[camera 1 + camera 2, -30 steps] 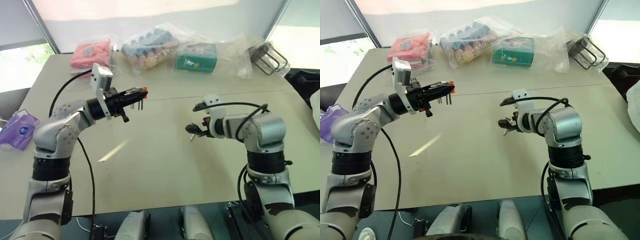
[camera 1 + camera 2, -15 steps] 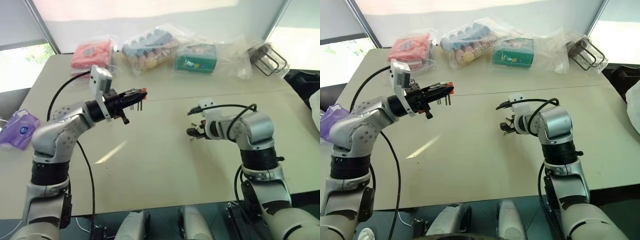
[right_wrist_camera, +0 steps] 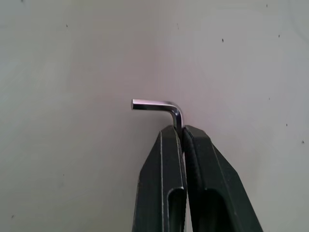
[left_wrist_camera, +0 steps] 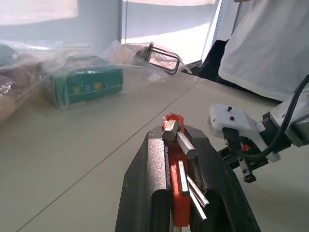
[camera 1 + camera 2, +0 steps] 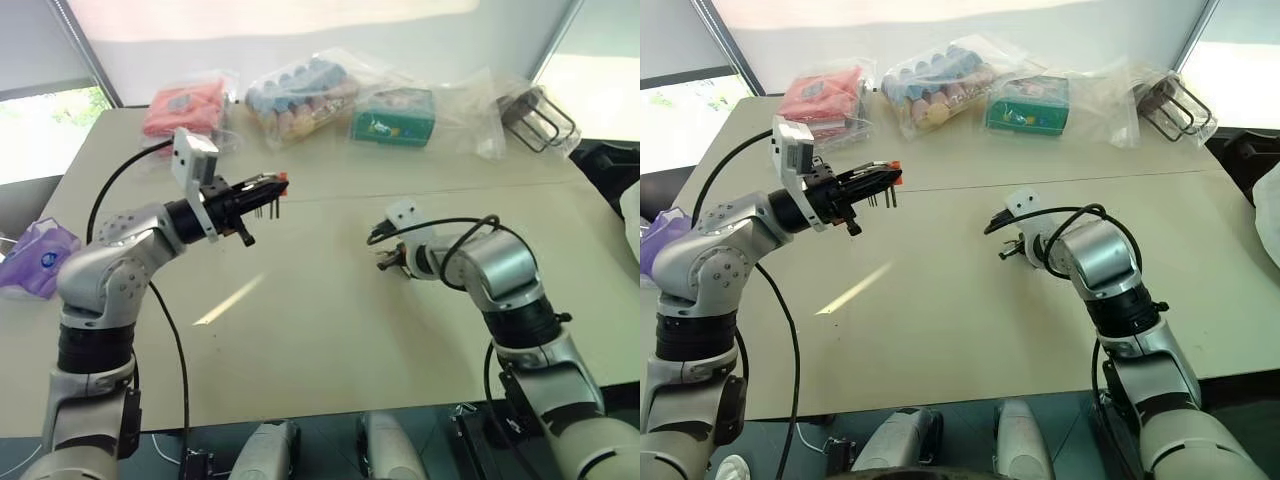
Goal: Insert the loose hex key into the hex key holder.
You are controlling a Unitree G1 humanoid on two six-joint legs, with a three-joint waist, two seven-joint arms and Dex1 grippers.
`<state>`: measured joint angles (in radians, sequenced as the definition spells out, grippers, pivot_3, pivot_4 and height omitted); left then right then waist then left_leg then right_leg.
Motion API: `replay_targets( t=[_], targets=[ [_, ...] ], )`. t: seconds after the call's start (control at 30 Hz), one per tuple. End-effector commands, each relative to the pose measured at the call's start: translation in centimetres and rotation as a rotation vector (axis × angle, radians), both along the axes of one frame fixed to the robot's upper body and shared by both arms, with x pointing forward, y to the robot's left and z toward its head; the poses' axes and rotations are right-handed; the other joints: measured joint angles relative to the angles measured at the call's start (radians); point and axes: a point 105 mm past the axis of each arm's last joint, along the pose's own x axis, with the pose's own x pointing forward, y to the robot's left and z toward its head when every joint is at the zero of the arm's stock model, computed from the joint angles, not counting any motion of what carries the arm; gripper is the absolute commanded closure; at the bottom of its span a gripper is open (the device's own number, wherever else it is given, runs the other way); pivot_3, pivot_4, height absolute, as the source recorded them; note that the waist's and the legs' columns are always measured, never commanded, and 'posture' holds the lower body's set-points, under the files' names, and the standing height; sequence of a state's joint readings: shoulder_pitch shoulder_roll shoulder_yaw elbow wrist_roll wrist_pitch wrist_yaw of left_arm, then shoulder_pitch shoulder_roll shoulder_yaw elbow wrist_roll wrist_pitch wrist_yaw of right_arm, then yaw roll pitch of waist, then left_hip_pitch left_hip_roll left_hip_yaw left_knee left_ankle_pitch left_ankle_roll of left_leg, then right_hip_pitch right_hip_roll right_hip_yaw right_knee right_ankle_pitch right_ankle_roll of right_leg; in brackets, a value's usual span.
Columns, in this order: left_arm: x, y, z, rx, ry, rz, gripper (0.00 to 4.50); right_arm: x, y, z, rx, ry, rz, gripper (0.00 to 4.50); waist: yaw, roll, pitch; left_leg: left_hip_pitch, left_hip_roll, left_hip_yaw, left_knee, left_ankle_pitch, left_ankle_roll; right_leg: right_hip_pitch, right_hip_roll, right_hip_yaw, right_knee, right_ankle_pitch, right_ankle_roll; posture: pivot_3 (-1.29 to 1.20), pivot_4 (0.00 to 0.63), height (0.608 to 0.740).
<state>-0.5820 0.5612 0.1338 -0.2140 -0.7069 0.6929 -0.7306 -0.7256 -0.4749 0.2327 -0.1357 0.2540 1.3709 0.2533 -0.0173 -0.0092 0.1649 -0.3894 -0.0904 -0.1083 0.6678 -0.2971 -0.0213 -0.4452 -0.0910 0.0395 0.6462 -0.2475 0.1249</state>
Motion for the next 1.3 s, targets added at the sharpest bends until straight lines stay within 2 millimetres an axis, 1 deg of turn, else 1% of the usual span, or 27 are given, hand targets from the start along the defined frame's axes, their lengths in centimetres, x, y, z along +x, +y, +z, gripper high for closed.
replay_targets(
  t=[0.03, 0.1, 0.13, 0.2, 0.23, 0.33, 0.4, 0.47, 0.57, 0.73, 0.9, 1.07, 1.3],
  targets=[
    [-0.4, -0.3, 1.2, -0.014, -0.052, -0.015, 4.50, 1.7, 2.0, 4.6, 0.147, -0.338, 0.097, 4.47, -0.001, 0.000, 0.000, 0.000, 0.000, 0.000, 0.000, 0.000, 0.000, 0.000, 0.000, 0.000, 0.000, 0.000, 0.000, 0.00, 0.150, 0.740],
    [-0.4, -0.7, 1.1, -0.017, -0.050, -0.023, 4.50, 2.3, 2.8, 7.2, 0.268, -0.492, 0.137, 4.47, -0.005, 0.000, 0.000, 0.000, 0.000, 0.000, -0.001, 0.000, 0.000, -0.001, 0.001, 0.000, 0.000, 0.000, 0.000, 0.00, 0.150, 0.740],
    [-0.3, -0.9, 1.1, -0.022, -0.049, -0.028, 4.50, 2.4, 3.4, 9.1, 0.326, -0.611, 0.176, 4.47, -0.006, 0.000, 0.000, 0.000, 0.000, 0.001, -0.001, 0.000, 0.000, -0.001, 0.001, 0.000, 0.001, 0.000, 0.000, 0.00, 0.150, 0.740],
    [-0.2, -1.1, 1.2, -0.029, -0.048, -0.032, 4.50, 2.2, 4.3, 11.8, 0.408, -0.778, 0.243, 4.47, -0.004, 0.000, 0.000, 0.000, 0.001, 0.001, -0.001, 0.000, 0.000, -0.001, 0.001, 0.000, 0.001, 0.000, 0.000, 0.00, 0.150, 0.740],
    [-0.1, -1.3, 1.3, -0.033, -0.049, -0.033, 4.50, 2.0, 4.8, 12.9, 0.468, -0.831, 0.266, 4.47, -0.004, 0.000, 0.000, 0.000, 0.001, 0.000, -0.001, 0.000, 0.000, -0.001, 0.001, 0.000, 0.001, 0.000, 0.000, 0.00, 0.150, 0.740],
    [0.1, -1.7, 1.6, -0.048, -0.052, -0.038, 4.50, 1.1, 6.7, 15.6, 0.692, -0.909, 0.325, 4.47, -0.004, 0.000, 0.000, 0.000, 0.001, 0.000, -0.001, 0.000, 0.000, -0.001, 0.001, 0.000, 0.000, 0.000, 0.000, 0.00, 0.150, 0.740],
    [0.3, -1.9, 1.9, -0.054, -0.054, -0.041, 4.50, -0.1, 7.7, 18.1, 0.897, -0.969, 0.371, 4.47, -0.005, 0.000, 0.000, 0.000, 0.001, 0.000, -0.001, 0.000, 0.000, -0.001, 0.001, 0.000, 0.001, 0.000, 0.000, 0.00, 0.150, 0.740],
    [0.4, -1.9, 2.0, -0.055, -0.055, -0.044, 4.50, -0.9, 8.4, 19.2, 1.002, -0.986, 0.403, 4.47, -0.007, 0.001, 0.000, 0.000, 0.001, -0.001, -0.001, 0.000, 0.000, -0.001, 0.002, 0.000, 0.001, 0.000, 0.000, 0.00, 0.150, 0.740],
    [0.4, -2.0, 2.2, -0.053, -0.059, -0.050, 4.50, -1.9, 9.9, 19.6, 1.086, -0.973, 0.486, 4.47, -0.010, 0.001, 0.000, 0.000, 0.001, -0.002, -0.001, 0.000, 0.000, -0.001, 0.002, 0.000, 0.001, 0.000, 0.000, 0.00, 0.150, 0.740],
    [0.5, -2.0, 2.5, -0.051, -0.069, -0.051, 4.50, -2.4, 10.8, 19.4, 1.121, -0.949, 0.524, 4.47, -0.018, 0.001, 0.000, 0.000, 0.001, -0.003, -0.001, 0.000, -0.001, -0.001, 0.002, 0.000, 0.002, 0.000, 0.000, 0.00, 0.150, 0.740],
    [0.7, -1.9, 2.9, -0.057, -0.078, -0.041, 4.50, -2.8, 11.4, 18.3, 1.109, -0.903, 0.566, 4.47, -0.028, 0.001, 0.000, 0.000, 0.001, -0.003, -0.001, 0.000, -0.001, -0.001, 0.002, 0.000, 0.002, 0.000, 0.000, 0.00, 0.150, 0.740],
    [0.6, -1.8, 3.0, -0.060, -0.083, -0.036, 4.50, -2.8, 11.6, 17.5, 1.088, -0.888, 0.568, 4.47, -0.028, 0.001, 0.000, 0.000, 0.001, -0.003, -0.002, 0.000, -0.001, -0.002, 0.002, 0.000, 0.002, 0.000, 0.000, 0.00, 0.150, 0.740],
    [0.6, -1.7, 2.9, -0.059, -0.079, -0.033, 4.50, -3.2, 12.0, 17.4, 1.094, -0.873, 0.590, 4.47, -0.027, 0.001, 0.000, 0.000, 0.001, -0.003, -0.002, 0.000, -0.001, -0.002, 0.002, 0.000, 0.002, 0.000, 0.000, 0.00, 0.150, 0.740]
  ],
)
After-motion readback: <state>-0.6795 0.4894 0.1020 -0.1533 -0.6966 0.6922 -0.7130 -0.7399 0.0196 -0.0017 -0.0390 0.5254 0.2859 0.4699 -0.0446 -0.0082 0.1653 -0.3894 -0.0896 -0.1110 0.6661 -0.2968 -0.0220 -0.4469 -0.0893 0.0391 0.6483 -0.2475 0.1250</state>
